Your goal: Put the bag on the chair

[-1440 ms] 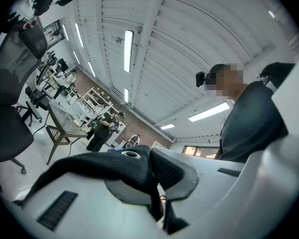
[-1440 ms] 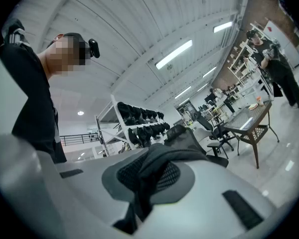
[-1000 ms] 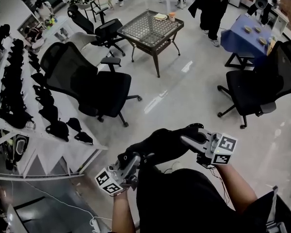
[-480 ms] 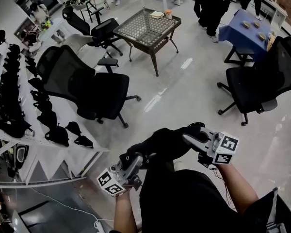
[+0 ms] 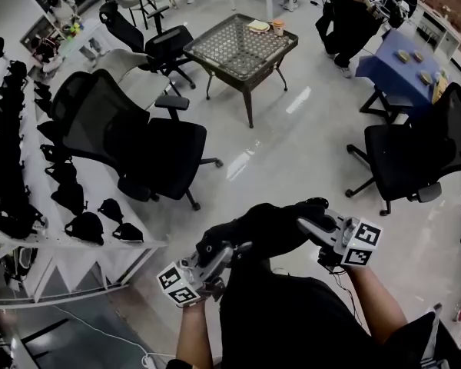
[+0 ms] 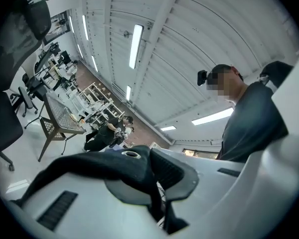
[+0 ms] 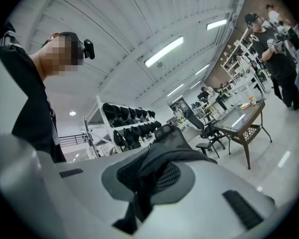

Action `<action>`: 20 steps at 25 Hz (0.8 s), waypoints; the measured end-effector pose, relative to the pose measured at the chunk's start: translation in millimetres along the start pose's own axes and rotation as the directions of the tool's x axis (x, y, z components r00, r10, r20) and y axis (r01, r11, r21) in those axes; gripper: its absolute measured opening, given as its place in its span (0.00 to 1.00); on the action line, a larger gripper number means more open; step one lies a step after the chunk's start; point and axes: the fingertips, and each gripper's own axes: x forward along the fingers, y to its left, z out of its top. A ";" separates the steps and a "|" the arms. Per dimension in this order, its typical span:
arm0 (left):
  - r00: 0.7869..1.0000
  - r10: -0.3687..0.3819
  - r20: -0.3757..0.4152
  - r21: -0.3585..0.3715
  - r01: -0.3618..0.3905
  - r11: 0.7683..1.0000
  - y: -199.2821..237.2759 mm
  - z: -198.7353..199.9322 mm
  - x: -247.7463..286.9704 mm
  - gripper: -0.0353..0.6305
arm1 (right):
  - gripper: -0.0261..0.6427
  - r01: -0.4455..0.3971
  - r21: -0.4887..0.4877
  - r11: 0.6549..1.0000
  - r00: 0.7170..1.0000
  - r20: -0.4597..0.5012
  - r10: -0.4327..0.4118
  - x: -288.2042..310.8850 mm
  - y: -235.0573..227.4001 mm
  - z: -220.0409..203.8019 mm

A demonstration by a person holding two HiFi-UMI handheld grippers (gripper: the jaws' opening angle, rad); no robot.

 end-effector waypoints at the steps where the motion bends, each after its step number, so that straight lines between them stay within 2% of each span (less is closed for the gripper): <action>1: 1.000 0.000 -0.001 -0.003 0.000 1.000 9.9 5.9 3.9 0.09 | 0.07 -0.002 0.008 1.000 1.000 -0.001 0.002 5.7 -8.6 2.9; 7: 1.000 -0.005 -0.013 -0.034 0.005 0.999 68.4 50.9 26.5 0.09 | 0.07 0.002 0.038 0.999 1.000 -0.010 -0.002 50.7 -55.1 30.7; 12: 0.997 -0.045 -0.056 -0.025 0.044 0.999 107.0 85.3 47.9 0.09 | 0.07 0.018 0.043 0.999 1.000 -0.009 -0.018 88.3 -90.1 60.4; 20: 0.999 -0.048 -0.023 -0.058 0.047 0.997 175.9 132.3 53.3 0.09 | 0.07 0.047 0.049 0.998 0.999 -0.029 -0.046 153.8 -135.3 84.0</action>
